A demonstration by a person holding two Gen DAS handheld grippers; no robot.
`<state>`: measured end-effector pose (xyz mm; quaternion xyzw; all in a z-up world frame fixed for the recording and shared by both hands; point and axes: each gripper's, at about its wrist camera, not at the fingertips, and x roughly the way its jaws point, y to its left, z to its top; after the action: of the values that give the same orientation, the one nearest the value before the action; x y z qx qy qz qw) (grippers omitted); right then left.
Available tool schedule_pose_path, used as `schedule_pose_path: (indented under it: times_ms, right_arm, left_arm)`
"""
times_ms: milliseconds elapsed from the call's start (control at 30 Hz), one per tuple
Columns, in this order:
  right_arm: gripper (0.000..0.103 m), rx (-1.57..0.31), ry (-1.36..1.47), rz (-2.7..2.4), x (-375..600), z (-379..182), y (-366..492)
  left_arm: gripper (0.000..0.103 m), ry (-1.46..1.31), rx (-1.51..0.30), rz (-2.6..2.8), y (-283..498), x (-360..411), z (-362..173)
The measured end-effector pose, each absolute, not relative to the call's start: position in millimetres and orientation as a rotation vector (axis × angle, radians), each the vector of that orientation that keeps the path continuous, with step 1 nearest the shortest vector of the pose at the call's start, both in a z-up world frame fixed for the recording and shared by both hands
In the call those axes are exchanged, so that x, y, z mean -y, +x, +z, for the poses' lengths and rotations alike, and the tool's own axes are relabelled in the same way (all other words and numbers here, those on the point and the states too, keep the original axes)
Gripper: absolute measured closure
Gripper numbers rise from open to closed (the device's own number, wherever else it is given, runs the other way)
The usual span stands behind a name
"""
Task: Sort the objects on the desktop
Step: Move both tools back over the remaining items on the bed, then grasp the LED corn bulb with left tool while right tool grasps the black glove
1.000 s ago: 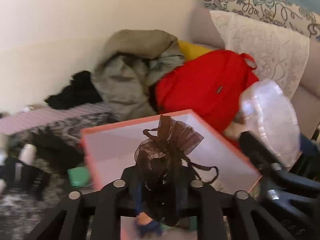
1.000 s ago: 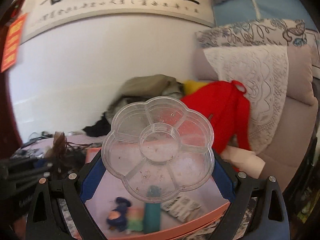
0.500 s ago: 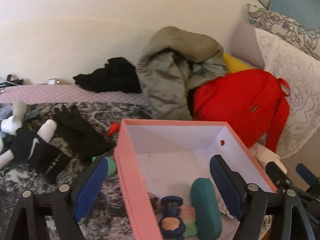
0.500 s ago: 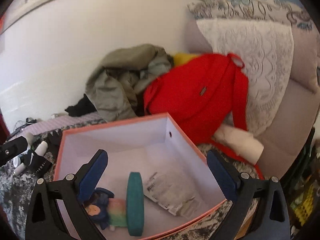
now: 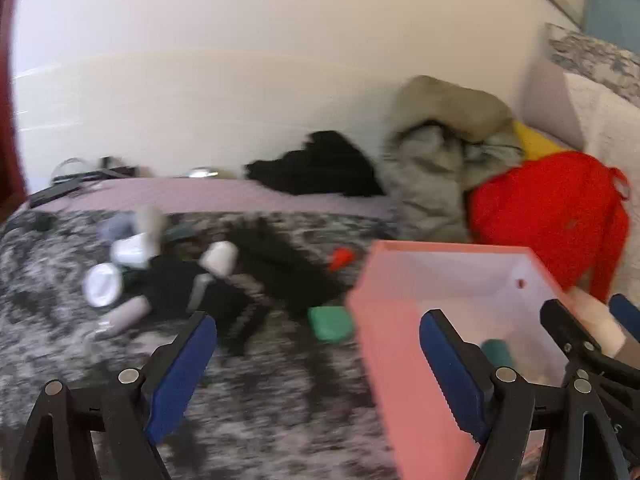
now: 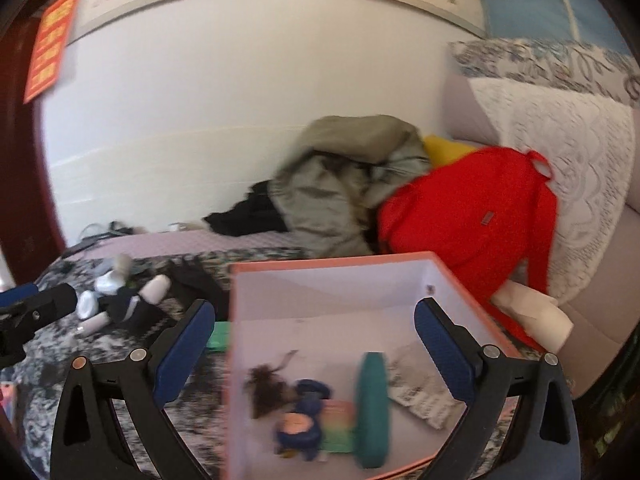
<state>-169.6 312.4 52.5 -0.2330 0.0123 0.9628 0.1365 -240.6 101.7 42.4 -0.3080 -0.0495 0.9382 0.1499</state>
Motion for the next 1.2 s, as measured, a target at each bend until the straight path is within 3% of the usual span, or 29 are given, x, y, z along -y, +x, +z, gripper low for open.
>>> schedule_pose_path:
  times_ms: [533, 833, 1200]
  right_arm:
    - [0.001, 0.248, -0.894, 3.027, -131, -2, -233]
    - [0.001, 0.396, -1.035, 3.026, -81, -56, -277]
    - [0.001, 0.297, -1.223, 2.912, -108, -112, -357]
  left_arm:
    - [0.016, -1.138, 0.059, 2.853, -261, 45, -26]
    - [0.016, -1.202, -0.047, 2.8, -307, 46, -59]
    - [0.016, -1.376, -0.092, 2.734, -384, 36, -122]
